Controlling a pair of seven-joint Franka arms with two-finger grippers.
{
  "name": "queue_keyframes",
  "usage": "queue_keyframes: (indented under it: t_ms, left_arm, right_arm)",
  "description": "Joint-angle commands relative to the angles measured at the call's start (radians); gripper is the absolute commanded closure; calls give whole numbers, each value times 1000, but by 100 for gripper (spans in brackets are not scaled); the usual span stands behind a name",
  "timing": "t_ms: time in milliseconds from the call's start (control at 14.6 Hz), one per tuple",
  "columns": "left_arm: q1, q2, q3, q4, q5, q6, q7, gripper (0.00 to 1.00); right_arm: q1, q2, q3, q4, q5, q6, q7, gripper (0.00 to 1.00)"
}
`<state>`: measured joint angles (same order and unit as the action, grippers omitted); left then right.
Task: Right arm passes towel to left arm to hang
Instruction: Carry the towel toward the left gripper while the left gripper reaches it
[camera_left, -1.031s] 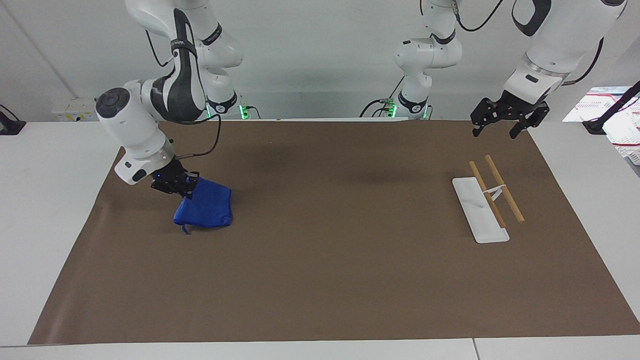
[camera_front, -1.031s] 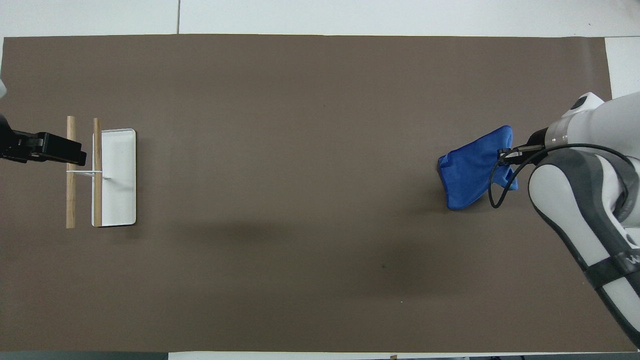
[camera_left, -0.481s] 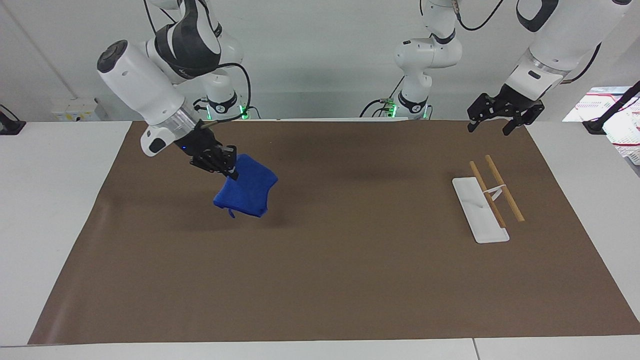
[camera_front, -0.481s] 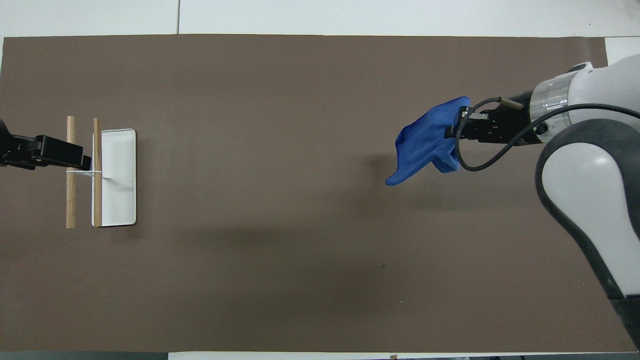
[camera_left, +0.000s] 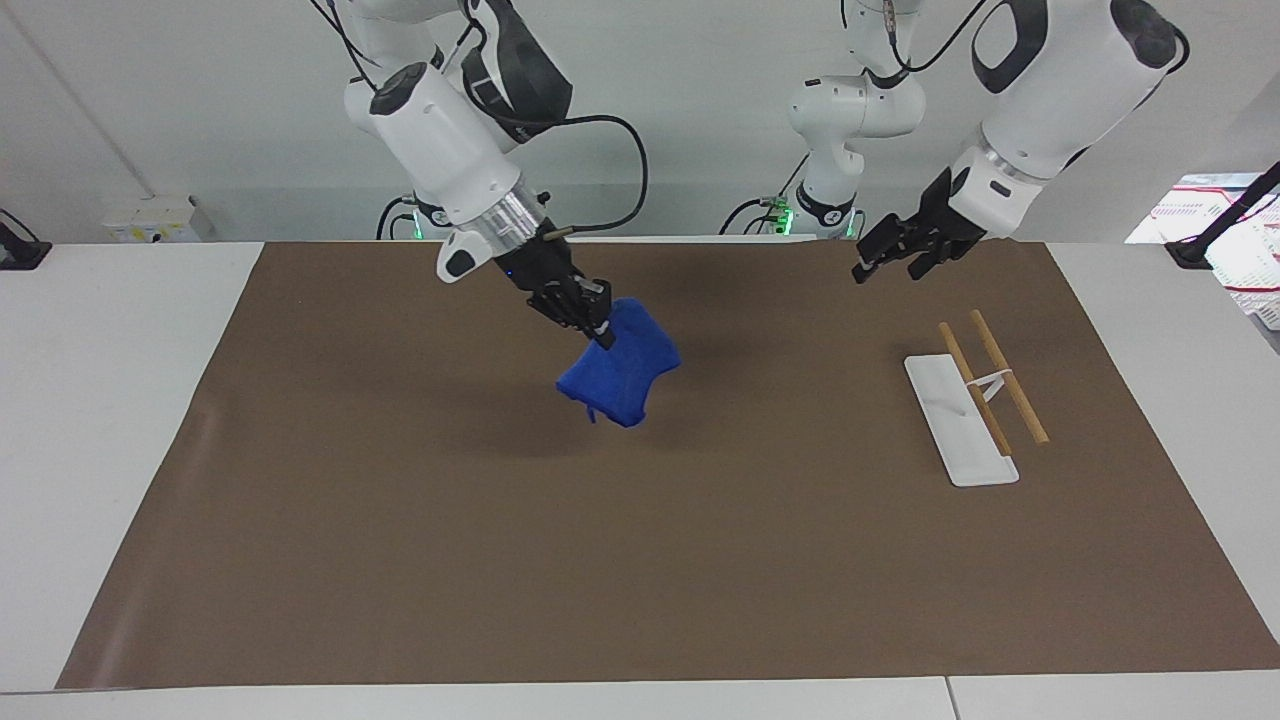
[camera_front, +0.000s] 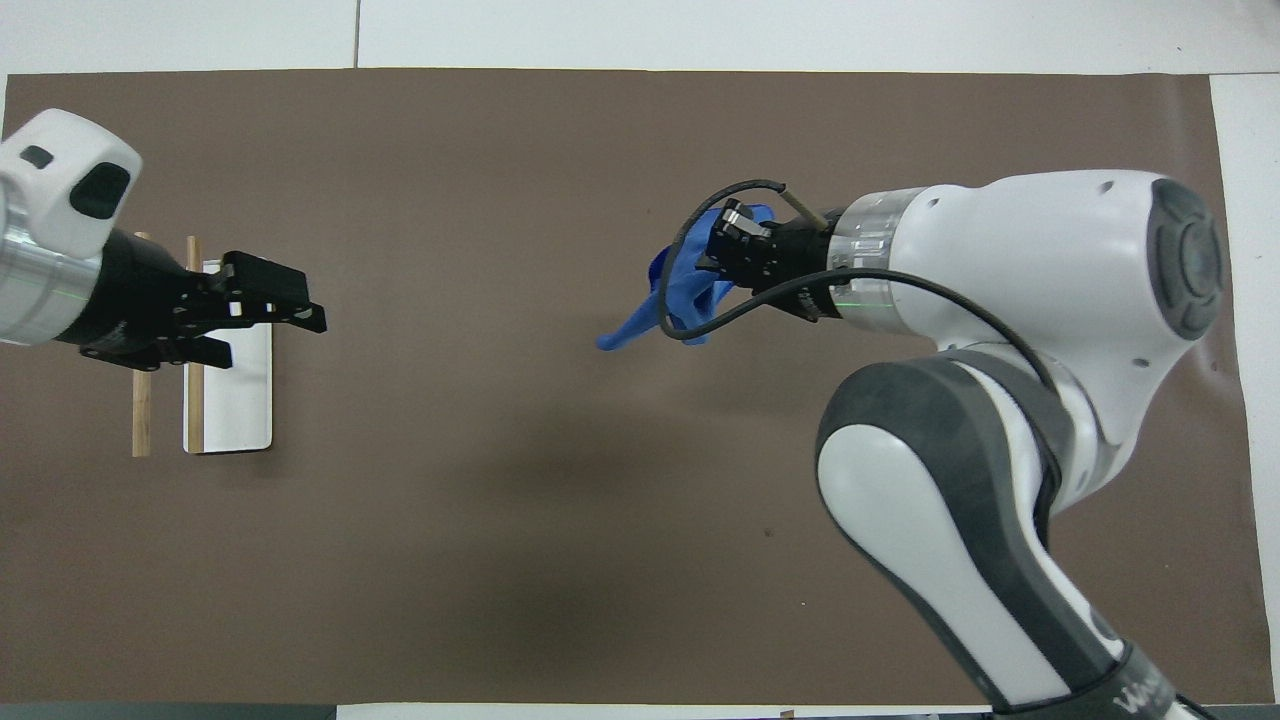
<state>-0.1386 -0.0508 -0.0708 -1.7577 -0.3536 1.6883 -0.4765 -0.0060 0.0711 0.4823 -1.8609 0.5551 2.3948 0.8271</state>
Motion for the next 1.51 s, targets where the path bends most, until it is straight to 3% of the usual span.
queue_keyframes:
  t_ms: [0,137,412,687,824,893,962,1031,1443]
  left_arm:
    - [-38,-43,5,-109,-77,135,-252,0]
    - [-71,-43,3,-161,-108,261,-481,0]
    - [-117,-40,3,-195,-153,304,-695,0]
    - [-154,-17,2,-241,-180,477,-833,0]
    - [-153,-18,3,-243,-186,475,-890,0]
    - [-153,-18,3,-243,-186,476,-908,9]
    - [-153,-18,3,-243,-186,475,-915,86]
    - [-153,-18,3,-241,-186,475,-918,100]
    - [-141,-18,5,-232,-186,467,-915,100]
  right_arm:
    - [52,13,12,-6,136,142,159,100]
    - [119,26,12,-6,221,263,272,100]
    - [172,26,12,0,350,319,351,100]
    - [221,39,12,0,364,426,394,100]
    - [221,39,10,0,364,426,392,100]
    - [221,39,10,-1,364,426,391,100]
    - [222,39,10,-1,364,426,391,100]
    - [221,39,10,-1,364,426,391,100]
    - [219,39,10,-1,364,426,383,100]
